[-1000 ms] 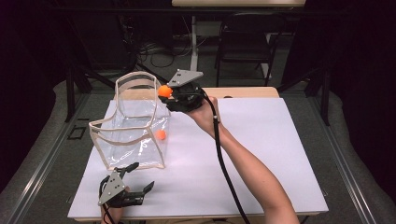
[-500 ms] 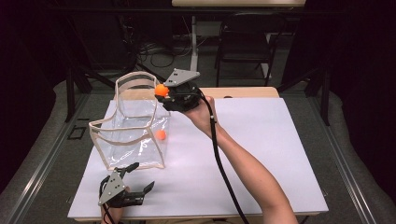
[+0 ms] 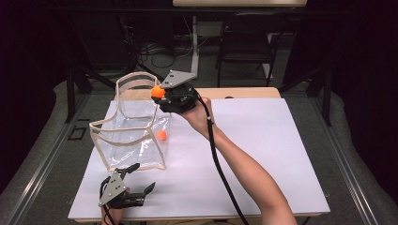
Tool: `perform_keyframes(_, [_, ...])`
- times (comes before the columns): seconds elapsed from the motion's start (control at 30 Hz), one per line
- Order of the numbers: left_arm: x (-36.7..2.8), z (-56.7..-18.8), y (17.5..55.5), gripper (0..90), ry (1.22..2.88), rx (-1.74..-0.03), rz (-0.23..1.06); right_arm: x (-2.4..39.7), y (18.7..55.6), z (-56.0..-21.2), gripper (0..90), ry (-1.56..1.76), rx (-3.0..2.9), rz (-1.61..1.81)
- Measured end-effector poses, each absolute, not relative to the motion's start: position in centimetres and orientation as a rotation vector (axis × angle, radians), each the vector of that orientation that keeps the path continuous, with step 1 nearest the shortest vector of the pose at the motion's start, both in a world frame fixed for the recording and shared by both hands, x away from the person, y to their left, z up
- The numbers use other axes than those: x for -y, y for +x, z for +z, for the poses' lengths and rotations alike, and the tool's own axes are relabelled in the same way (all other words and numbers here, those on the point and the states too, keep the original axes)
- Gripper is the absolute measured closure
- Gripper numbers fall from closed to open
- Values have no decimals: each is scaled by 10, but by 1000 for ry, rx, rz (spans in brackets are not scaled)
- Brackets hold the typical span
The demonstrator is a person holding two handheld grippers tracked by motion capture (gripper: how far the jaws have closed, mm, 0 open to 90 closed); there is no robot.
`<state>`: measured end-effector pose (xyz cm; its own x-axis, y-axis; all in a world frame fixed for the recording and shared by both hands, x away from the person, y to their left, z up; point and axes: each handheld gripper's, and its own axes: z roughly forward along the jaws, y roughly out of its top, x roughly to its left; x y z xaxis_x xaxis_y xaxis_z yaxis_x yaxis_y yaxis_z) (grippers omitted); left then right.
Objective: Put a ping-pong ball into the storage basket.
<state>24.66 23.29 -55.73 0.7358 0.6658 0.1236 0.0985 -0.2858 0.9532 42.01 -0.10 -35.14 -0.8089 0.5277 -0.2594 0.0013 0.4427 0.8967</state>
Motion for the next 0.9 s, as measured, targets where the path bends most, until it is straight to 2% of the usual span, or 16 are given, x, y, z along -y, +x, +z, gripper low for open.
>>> perform_keyframes(0.9, [-233, -557, 246, 157, 1801, -598, 619, -16, 422, -359, 500, 433, -2216, 1385])
